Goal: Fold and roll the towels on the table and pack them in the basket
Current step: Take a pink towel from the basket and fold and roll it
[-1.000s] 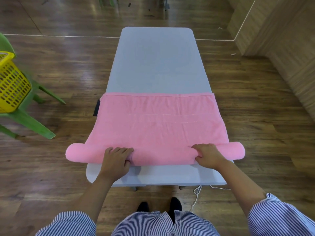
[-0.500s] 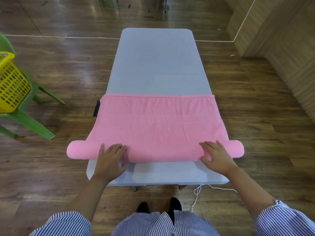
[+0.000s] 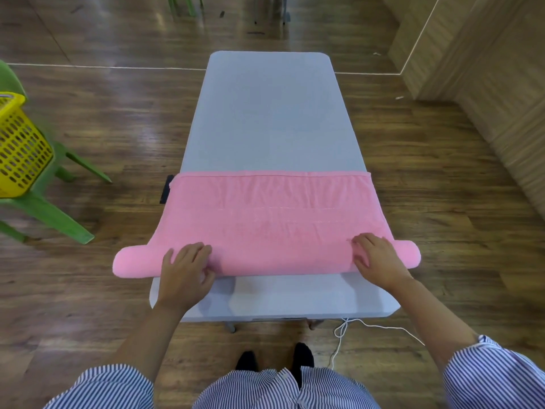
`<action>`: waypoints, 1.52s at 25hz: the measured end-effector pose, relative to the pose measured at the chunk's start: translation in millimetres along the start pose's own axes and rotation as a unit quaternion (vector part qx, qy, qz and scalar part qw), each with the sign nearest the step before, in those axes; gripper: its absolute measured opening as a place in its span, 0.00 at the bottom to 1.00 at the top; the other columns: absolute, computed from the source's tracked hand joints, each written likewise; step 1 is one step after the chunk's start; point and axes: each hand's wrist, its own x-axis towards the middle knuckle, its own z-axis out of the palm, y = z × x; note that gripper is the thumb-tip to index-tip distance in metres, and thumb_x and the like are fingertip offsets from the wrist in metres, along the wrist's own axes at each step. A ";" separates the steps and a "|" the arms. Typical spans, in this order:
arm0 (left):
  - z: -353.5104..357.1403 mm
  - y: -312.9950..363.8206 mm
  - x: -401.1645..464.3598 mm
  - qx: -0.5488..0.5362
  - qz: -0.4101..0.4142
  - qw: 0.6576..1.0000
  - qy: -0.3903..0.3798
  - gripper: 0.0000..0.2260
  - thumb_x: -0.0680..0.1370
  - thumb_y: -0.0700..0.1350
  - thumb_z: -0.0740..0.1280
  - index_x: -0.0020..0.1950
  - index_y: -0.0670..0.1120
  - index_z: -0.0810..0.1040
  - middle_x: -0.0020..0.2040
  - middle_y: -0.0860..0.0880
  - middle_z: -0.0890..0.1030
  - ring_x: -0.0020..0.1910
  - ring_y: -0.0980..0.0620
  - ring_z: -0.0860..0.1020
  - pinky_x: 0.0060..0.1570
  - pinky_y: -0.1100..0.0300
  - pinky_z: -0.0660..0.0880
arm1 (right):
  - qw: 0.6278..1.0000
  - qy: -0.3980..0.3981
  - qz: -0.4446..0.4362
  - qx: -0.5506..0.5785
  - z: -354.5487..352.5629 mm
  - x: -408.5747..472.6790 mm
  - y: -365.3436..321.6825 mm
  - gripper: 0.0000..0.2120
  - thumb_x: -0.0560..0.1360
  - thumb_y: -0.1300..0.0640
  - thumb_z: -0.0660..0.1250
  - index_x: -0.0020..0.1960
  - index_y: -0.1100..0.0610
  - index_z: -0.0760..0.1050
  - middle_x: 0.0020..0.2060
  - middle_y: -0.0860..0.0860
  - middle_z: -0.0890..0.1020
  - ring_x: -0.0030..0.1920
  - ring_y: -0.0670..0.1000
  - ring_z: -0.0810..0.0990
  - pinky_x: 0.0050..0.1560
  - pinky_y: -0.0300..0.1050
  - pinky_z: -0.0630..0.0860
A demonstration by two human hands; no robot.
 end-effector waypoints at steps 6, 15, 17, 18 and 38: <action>10.3 -3.6 4.0 -0.005 -0.018 0.996 -0.082 0.27 0.61 0.44 0.76 0.59 0.44 0.77 0.54 0.46 0.81 0.55 0.43 0.79 0.61 0.30 0.64 | 0.995 -0.066 0.006 -0.077 0.6 -8.2 0.9 0.31 0.70 0.53 0.68 0.71 0.55 0.64 0.67 0.52 0.71 0.68 0.53 0.66 0.72 0.52 0.53; 0.0 -6.9 5.0 0.003 -0.006 0.999 -0.049 0.24 0.66 0.50 0.59 0.59 0.45 0.77 0.55 0.47 0.80 0.54 0.46 0.78 0.58 0.33 0.67 | 0.996 -0.078 0.041 -0.023 -9.0 4.5 6.8 0.24 0.72 0.55 0.64 0.67 0.53 0.68 0.64 0.50 0.74 0.62 0.54 0.72 0.67 0.52 0.63; -2.0 -6.7 4.5 0.009 -0.023 0.999 -0.025 0.22 0.67 0.50 0.59 0.58 0.45 0.77 0.56 0.47 0.79 0.57 0.47 0.75 0.58 0.32 0.66 | 1.000 -0.011 0.027 -0.001 -6.2 3.0 7.3 0.23 0.72 0.57 0.64 0.67 0.56 0.70 0.63 0.52 0.74 0.61 0.56 0.73 0.67 0.55 0.62; -1.7 -7.7 3.4 0.009 -0.025 0.999 -0.020 0.21 0.68 0.51 0.59 0.57 0.45 0.77 0.56 0.48 0.79 0.57 0.47 0.75 0.58 0.32 0.66 | 1.000 -0.008 0.023 0.002 -5.4 0.4 7.6 0.23 0.73 0.57 0.64 0.67 0.56 0.69 0.64 0.52 0.74 0.63 0.55 0.72 0.69 0.56 0.60; -3.4 -18.0 11.1 0.013 -0.022 0.998 -0.057 0.24 0.67 0.55 0.61 0.57 0.45 0.80 0.51 0.48 0.82 0.50 0.46 0.80 0.57 0.35 0.69 | 0.999 -0.031 0.026 -0.032 0.2 0.0 -3.1 0.26 0.70 0.59 0.66 0.67 0.59 0.69 0.63 0.55 0.74 0.65 0.57 0.70 0.71 0.60 0.54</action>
